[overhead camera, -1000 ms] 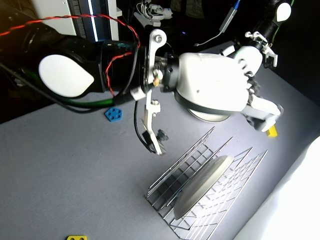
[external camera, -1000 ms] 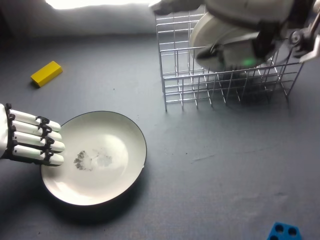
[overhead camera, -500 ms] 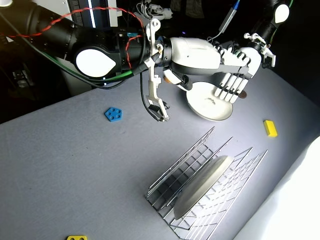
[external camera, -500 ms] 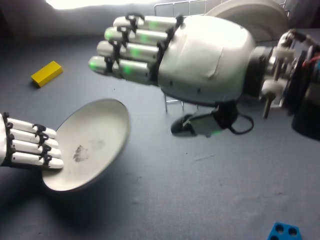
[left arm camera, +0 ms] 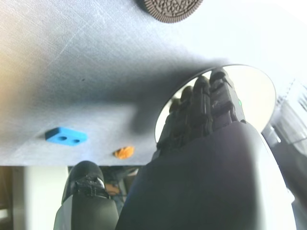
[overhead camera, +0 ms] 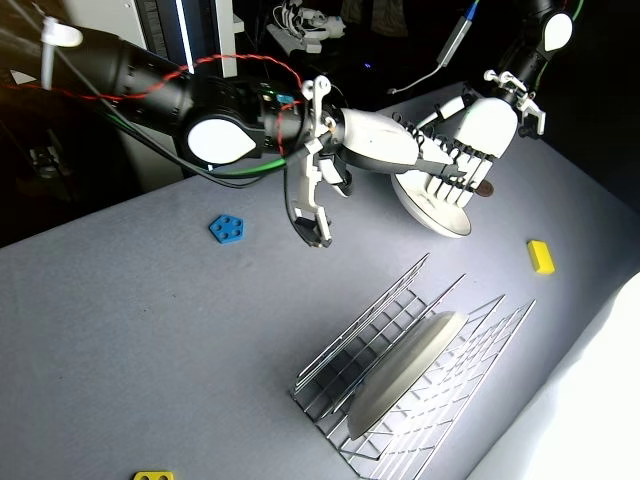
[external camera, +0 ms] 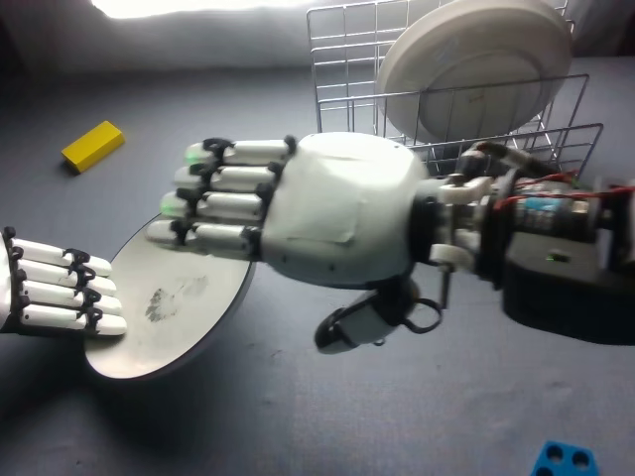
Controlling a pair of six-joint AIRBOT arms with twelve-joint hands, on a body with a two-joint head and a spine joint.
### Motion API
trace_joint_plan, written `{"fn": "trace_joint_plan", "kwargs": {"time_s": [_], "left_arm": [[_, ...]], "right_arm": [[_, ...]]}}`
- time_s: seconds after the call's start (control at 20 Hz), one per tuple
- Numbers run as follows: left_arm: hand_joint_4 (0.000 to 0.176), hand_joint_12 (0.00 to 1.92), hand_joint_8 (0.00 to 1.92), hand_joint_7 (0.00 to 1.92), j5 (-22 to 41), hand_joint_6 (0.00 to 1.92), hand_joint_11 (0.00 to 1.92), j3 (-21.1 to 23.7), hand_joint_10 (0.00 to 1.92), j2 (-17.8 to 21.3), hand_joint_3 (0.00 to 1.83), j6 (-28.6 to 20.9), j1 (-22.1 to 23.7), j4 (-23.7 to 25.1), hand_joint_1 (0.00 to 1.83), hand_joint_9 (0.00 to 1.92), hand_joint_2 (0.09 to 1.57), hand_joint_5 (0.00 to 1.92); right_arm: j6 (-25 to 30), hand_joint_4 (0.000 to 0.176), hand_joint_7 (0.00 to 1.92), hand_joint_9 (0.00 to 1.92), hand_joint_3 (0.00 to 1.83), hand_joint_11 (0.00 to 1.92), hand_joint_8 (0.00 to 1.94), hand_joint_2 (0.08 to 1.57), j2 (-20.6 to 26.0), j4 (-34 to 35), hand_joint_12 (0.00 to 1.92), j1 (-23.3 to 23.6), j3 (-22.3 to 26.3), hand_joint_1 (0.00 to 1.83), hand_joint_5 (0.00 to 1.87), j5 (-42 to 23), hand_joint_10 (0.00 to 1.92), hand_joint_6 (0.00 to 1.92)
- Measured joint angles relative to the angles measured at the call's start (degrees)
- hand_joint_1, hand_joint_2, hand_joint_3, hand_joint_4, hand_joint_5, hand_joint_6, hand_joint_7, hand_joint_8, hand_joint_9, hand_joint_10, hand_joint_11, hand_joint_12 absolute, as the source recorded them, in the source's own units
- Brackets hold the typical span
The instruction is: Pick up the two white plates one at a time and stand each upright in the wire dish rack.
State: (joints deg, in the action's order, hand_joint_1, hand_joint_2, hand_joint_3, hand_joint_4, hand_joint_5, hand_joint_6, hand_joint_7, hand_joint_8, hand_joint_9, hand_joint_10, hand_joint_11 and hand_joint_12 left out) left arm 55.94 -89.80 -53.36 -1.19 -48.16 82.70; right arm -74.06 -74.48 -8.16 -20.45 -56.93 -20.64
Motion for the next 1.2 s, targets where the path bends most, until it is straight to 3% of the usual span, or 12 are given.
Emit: {"fn": "trace_joint_plan", "kwargs": {"time_s": [0.45,0.75,1.2], "left_arm": [[0.000,0.00,0.00,0.00,0.0,0.00,0.00,0.0,0.00,-0.1,0.00,0.0,-0.3,-0.5,0.00,0.00,0.99,0.04],[0.000,0.00,0.00,0.00,0.1,0.00,0.00,-0.1,0.00,-0.1,0.00,0.1,-0.3,-0.5,0.00,0.00,0.98,0.04],[0.000,0.00,0.00,0.00,0.2,0.01,0.00,-0.3,0.00,-0.2,0.00,0.1,-0.1,-0.3,0.00,0.00,0.99,0.04]], "right_arm": [[-0.1,0.000,0.00,0.00,0.00,0.00,0.00,0.87,-10.8,0.0,0.00,0.0,-10.0,1.18,0.00,2.9,0.00,0.00],[-0.1,0.000,0.00,0.00,0.01,0.02,0.00,0.89,-15.9,0.1,0.01,0.0,-16.7,1.16,0.00,3.0,0.00,0.00],[0.5,0.000,0.00,0.00,0.00,0.03,0.00,0.87,-17.6,0.3,0.03,0.0,-17.5,1.12,0.00,2.9,0.00,0.00]]}}
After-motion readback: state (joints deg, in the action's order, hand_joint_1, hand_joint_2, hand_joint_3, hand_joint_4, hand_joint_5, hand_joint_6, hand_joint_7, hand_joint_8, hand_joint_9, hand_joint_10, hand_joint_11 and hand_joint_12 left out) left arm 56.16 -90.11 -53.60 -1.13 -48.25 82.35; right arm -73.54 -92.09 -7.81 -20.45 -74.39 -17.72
